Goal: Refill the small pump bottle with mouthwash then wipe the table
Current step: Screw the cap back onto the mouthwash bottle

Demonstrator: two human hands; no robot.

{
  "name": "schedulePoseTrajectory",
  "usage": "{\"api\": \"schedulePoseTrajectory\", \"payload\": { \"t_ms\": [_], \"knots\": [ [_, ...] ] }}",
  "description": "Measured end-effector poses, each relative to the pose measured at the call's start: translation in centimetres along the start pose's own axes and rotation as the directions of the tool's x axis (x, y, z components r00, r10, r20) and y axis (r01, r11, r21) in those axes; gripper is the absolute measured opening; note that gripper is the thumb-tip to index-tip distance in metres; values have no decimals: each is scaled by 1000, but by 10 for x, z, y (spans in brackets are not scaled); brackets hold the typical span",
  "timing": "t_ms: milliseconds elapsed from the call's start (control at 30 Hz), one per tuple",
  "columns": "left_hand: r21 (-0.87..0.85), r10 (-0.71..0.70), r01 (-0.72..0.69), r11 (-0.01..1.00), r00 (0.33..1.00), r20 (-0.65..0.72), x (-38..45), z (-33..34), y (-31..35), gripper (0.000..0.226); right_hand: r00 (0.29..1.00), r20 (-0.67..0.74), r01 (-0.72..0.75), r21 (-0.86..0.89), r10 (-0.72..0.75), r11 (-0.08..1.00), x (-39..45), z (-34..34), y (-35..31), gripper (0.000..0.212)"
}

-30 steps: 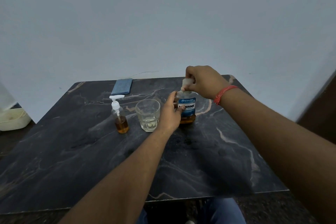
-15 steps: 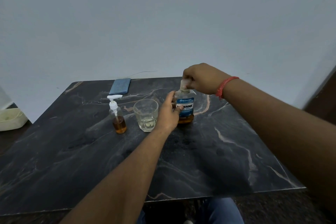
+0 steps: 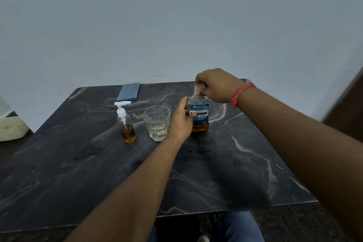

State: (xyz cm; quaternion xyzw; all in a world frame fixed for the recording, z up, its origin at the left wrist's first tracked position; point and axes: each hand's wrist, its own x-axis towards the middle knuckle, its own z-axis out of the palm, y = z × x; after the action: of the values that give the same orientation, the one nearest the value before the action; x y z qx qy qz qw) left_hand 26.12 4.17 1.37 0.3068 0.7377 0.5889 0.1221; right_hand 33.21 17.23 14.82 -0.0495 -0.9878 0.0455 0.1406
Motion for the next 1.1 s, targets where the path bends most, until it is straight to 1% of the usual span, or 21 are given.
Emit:
{"api": "schedulePoseTrajectory", "payload": {
  "t_ms": [133, 167, 233, 267, 333, 400, 500, 533, 600, 733, 867, 1100],
  "knots": [
    [30, 15, -14, 999, 1000, -26, 0, 2, 0, 53, 999, -24, -40, -6, 40, 999, -2, 2, -1, 16],
    [36, 18, -17, 999, 999, -40, -1, 2, -1, 53, 998, -30, -54, -16, 54, 998, -2, 4, -2, 19],
    [47, 20, -17, 999, 998, -62, -1, 4, -2, 54, 994, -50, -101, -41, 99, 994, -4, 8, -4, 34],
    [53, 22, -18, 998, 998, -66, -2, 4, -2, 54, 991, -66, -121, -37, 118, 992, -5, 11, -5, 38],
    [62, 27, -23, 998, 998, -59, -2, 4, -1, 54, 987, -86, -142, -33, 139, 989, -6, 14, -6, 40],
    [64, 28, -24, 998, 998, -48, -2, 2, -1, 54, 990, -61, -126, -28, 124, 992, -6, 12, -5, 37],
    [69, 32, -30, 997, 999, -37, -2, 1, 0, 54, 998, 23, -68, 77, 67, 995, -7, 3, -4, 31],
    [68, 32, -29, 997, 999, -37, -2, 1, 0, 55, 999, 27, -44, 87, 42, 995, -7, 0, -4, 32],
    [62, 31, -29, 998, 999, -35, -2, 1, 1, 54, 1000, 12, -17, 48, 17, 999, -8, -2, -7, 30],
    [55, 30, -29, 998, 999, -26, -2, 1, 0, 52, 998, -1, -55, -9, 55, 998, -6, -1, -13, 22],
    [46, 25, -24, 999, 999, -36, -2, 1, 1, 52, 997, -18, -79, -70, 78, 994, -6, -1, -16, 23],
    [45, 25, -23, 999, 998, -54, -4, 2, 4, 53, 993, -40, -115, -60, 113, 992, -7, 1, -20, 20]
  ]
}}
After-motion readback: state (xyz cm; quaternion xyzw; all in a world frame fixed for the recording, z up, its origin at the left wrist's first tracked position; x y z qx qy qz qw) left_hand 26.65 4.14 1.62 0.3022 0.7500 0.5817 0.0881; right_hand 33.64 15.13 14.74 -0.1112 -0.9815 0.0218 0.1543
